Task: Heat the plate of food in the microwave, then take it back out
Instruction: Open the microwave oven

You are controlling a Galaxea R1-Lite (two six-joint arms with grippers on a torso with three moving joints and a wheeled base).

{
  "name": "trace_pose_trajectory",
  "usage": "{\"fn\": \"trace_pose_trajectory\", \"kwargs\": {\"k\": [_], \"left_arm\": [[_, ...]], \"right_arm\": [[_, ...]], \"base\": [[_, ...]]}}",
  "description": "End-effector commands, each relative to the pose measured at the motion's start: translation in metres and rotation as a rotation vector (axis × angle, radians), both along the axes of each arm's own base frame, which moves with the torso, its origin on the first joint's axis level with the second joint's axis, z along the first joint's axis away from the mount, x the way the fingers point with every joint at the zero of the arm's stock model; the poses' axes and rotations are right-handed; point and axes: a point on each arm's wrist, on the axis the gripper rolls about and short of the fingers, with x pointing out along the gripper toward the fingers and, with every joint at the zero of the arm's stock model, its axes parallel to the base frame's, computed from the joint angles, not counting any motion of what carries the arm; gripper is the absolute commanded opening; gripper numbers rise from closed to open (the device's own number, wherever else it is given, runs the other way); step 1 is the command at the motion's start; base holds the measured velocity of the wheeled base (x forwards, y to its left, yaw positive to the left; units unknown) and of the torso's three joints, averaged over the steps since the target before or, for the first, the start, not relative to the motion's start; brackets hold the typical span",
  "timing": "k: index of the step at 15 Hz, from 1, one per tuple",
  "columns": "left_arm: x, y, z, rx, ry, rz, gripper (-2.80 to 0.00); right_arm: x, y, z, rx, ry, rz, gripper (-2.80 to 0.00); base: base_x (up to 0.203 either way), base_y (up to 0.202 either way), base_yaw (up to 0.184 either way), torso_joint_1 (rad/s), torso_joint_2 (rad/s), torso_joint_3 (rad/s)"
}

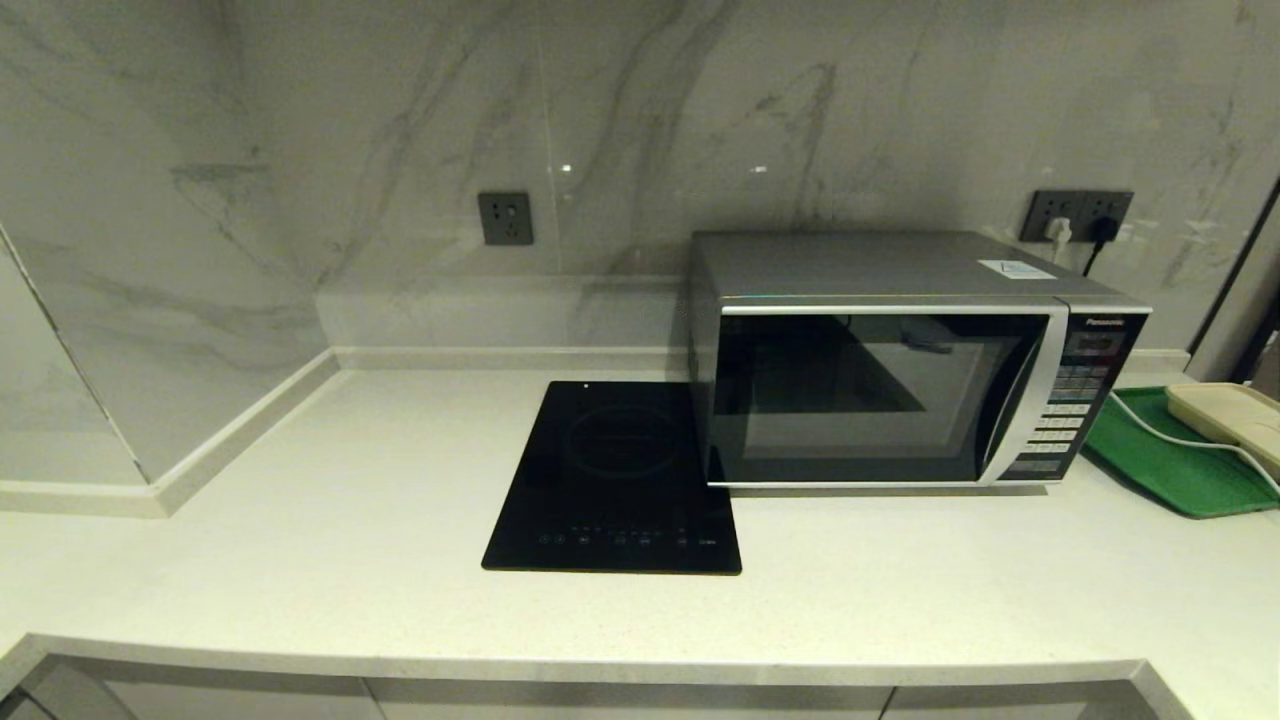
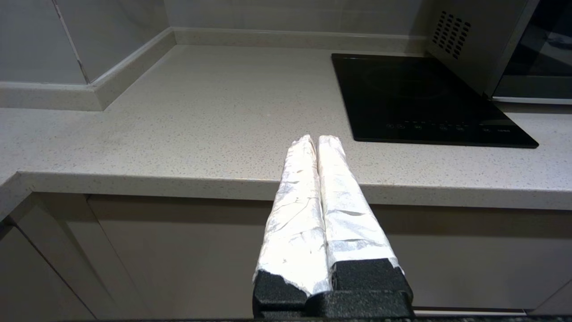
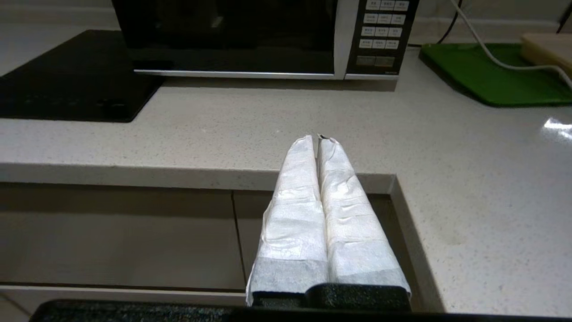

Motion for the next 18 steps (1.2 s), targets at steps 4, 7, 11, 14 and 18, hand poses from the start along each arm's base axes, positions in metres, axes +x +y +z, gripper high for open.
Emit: {"fn": "trace_pose_trajectory", "kwargs": {"k": [4, 7, 11, 14, 18], "left_arm": [[0.000, 0.000, 0.000, -0.001, -0.002, 0.001, -2.80], [0.000, 0.000, 0.000, 0.000, -0.001, 0.001, -2.80], [0.000, 0.000, 0.000, -0.001, -0.001, 0.001, -2.80], [0.000, 0.000, 0.000, 0.000, -0.001, -0.001, -2.80], [0.000, 0.000, 0.000, -0.001, -0.001, 0.001, -2.80]], "right_arm": [[0.000, 0.000, 0.000, 0.012, -0.001, -0.009, -2.80], [0.000, 0.000, 0.000, 0.012, -0.001, -0.005, -2.80], [0.000, 0.000, 0.000, 0.007, -0.002, -0.008, -2.80], [-0.004, 0.000, 0.014, 0.012, -0.039, -0.014, -2.80], [-0.012, 0.000, 0.117, 0.075, -0.140, 0.004, -2.80]], "base": [[0.000, 0.000, 0.000, 0.000, 0.00, 0.000], [0.000, 0.000, 0.000, 0.000, 0.00, 0.000], [0.000, 0.000, 0.000, 0.000, 0.00, 0.000], [0.000, 0.000, 0.000, 0.000, 0.00, 0.000], [0.000, 0.000, 0.000, 0.000, 0.00, 0.000]]}}
